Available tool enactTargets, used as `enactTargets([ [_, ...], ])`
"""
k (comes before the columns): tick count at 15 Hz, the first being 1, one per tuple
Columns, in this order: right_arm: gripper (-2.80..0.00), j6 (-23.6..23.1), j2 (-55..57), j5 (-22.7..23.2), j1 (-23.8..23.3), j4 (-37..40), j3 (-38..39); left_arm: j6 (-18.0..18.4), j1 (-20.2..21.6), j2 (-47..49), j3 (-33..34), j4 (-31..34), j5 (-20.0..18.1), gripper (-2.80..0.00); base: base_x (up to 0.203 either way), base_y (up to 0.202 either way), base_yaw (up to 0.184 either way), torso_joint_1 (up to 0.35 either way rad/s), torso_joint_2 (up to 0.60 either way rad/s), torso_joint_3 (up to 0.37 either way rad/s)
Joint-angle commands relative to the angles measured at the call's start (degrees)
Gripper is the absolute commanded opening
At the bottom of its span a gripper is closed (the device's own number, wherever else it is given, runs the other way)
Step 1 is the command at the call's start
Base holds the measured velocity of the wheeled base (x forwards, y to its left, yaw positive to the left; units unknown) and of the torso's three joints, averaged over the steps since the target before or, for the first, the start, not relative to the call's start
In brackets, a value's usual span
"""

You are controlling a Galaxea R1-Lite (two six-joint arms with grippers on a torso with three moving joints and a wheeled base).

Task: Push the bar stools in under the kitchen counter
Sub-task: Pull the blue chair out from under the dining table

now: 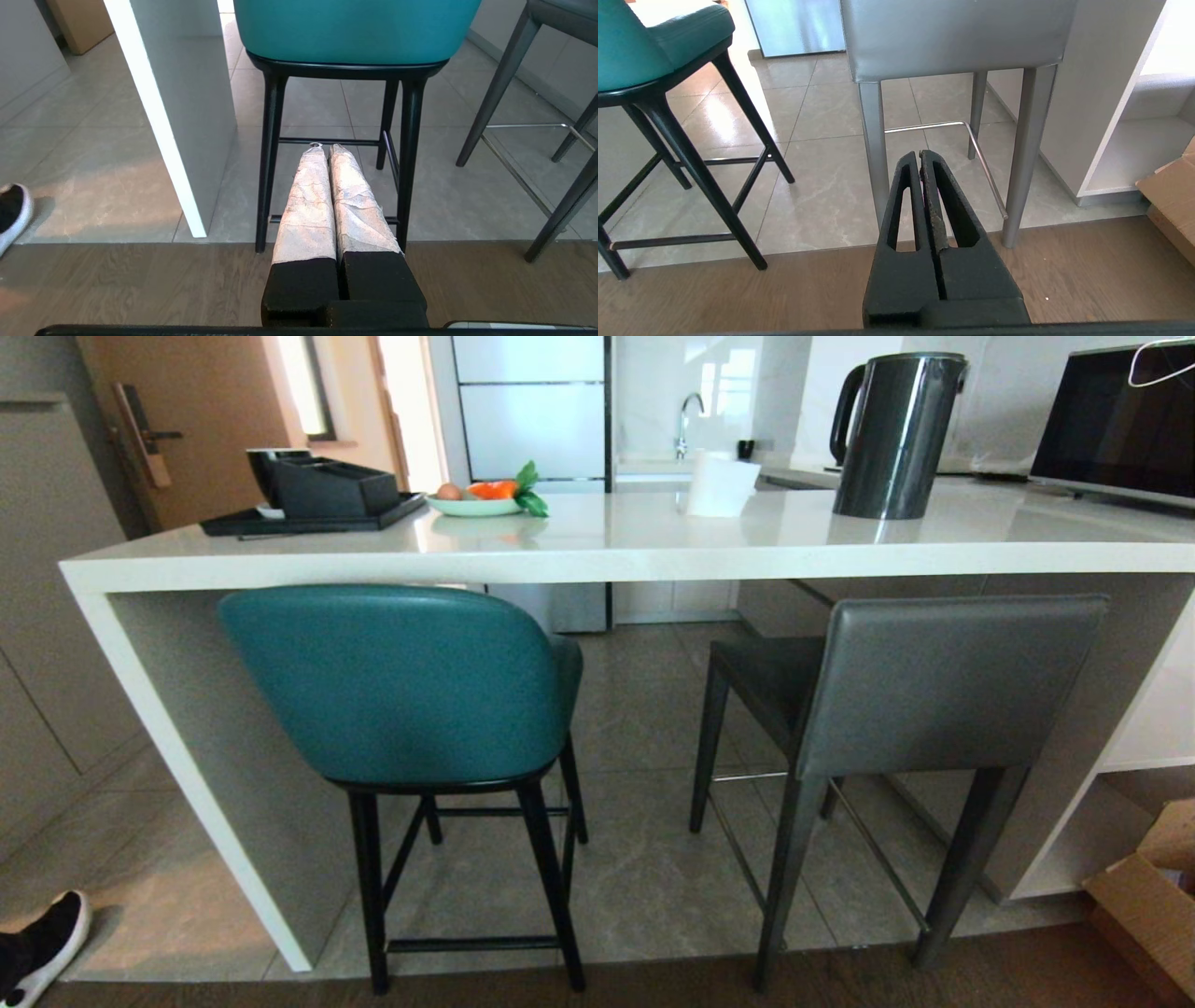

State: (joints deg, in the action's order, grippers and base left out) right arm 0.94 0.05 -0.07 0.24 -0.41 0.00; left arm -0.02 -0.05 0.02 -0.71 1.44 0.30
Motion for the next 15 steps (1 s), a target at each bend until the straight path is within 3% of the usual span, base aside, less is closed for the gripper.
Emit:
enactTargets([
  [1,-2.80,0.0,0.0,0.0,0.0,0.0,0.2,-0.2,0.0,0.0,0.1,-0.1,0.1,-2.80,0.000,0.000,0.000,0.000,0.00,0.000],
  [10,-2.80,-0.1,0.0,0.0,0.0,0.0,0.2,-0.7,0.1,0.1,0.3,-0.8,0.2,-2.80,0.000,0.000,0.000,0.000,0.00,0.000],
  [15,-2.80,-0.1,0.0,0.0,0.0,0.0,0.3,-0.7,0.1,0.1,0.3,-0.8,0.2,-2.80,0.002,0.156,0.000,0.004,0.00,0.002],
])
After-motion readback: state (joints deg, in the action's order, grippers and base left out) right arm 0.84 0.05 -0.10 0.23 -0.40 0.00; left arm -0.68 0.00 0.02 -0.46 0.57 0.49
